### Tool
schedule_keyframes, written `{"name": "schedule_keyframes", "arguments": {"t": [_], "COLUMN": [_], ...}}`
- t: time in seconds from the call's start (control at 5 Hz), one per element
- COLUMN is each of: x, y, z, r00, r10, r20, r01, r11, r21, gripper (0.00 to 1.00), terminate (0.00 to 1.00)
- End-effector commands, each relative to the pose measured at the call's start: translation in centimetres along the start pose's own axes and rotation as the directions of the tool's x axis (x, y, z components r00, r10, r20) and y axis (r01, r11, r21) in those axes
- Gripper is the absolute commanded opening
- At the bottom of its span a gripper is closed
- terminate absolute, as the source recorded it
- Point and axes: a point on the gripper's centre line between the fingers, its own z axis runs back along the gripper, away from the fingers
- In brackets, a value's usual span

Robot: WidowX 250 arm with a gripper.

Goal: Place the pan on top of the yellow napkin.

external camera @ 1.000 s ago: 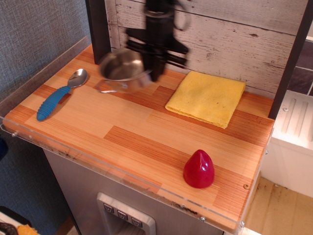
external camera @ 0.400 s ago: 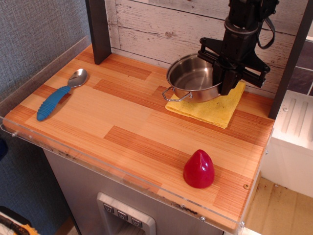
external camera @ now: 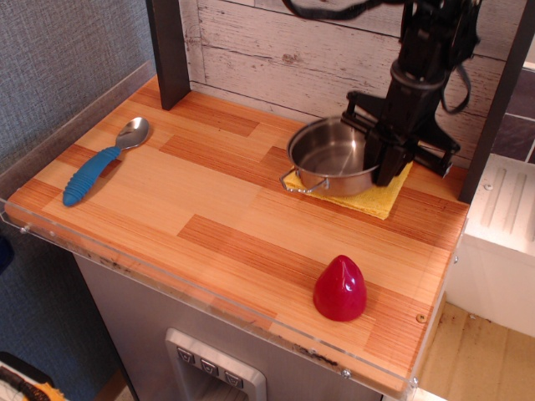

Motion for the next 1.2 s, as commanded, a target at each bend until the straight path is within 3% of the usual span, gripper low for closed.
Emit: {"name": "schedule_keyframes", "arguments": {"t": [0.0,0.2,0.4,0.6,0.8,1.0], "x": [-0.2,-0.6,-1.9,-5.5,-9.3,-11.3], "y": [-0.2,0.2,2.1,6.0,9.2,10.8], "z": [0.8,3.4,7.5,10.0,9.0,7.1], "r00": [1.000,0.998,0.984,0.957,0.942,0.956], "r10": [-0.006,0.008,0.095,0.246,0.326,0.289], "r20": [0.010,0.063,0.154,0.153,0.077,0.051], "r01": [0.006,-0.004,-0.070,-0.222,-0.321,-0.288], "r11": [1.000,0.998,0.985,0.962,0.944,0.957], "r21": [-0.006,-0.059,-0.158,-0.161,-0.072,-0.034], "gripper": [1.00,1.00,1.00,1.00,1.00,1.00], "terminate": [0.00,0.00,0.00,0.00,0.00,0.00]}}
